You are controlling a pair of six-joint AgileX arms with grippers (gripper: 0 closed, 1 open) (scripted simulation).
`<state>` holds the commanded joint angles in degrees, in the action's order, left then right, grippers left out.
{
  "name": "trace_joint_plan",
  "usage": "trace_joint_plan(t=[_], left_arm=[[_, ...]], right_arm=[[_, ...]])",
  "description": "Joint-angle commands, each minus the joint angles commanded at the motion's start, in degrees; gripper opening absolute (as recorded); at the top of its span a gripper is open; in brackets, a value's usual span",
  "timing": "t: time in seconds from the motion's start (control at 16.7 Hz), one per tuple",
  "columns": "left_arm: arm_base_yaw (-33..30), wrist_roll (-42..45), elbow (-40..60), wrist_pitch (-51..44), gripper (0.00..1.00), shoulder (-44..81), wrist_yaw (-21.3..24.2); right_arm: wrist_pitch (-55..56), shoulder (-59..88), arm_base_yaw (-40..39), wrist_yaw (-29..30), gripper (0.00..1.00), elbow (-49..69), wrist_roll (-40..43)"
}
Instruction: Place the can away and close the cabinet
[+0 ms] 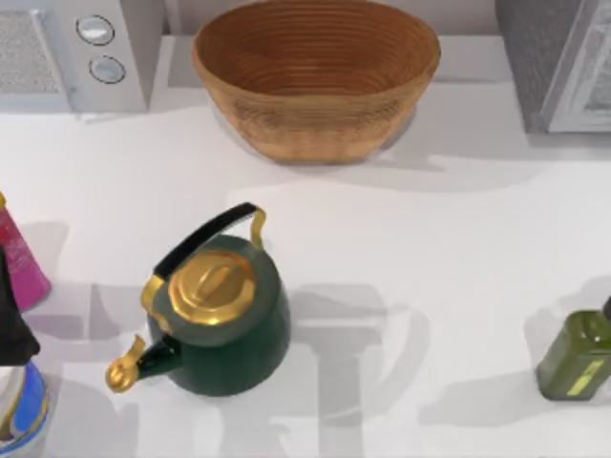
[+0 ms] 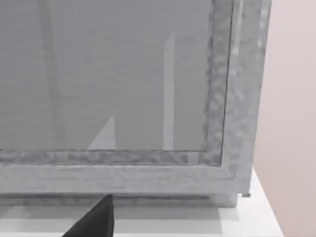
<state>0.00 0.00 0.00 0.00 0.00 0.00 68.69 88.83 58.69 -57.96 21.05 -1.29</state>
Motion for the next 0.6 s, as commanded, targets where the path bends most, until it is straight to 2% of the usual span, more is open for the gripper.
trace_joint_plan(t=[0.36, 0.6], left_arm=[[0.0, 0.0, 0.0, 0.0, 1.0, 0.0, 0.0], [0.0, 0.0, 0.0, 0.0, 1.0, 0.0, 0.0]], right_arm=[[-0.14, -0.11, -0.22, 0.07, 1.0, -0.1, 0.03], [-6.01, -0.23, 0.1, -0.78, 1.0, 5.89, 0.2]])
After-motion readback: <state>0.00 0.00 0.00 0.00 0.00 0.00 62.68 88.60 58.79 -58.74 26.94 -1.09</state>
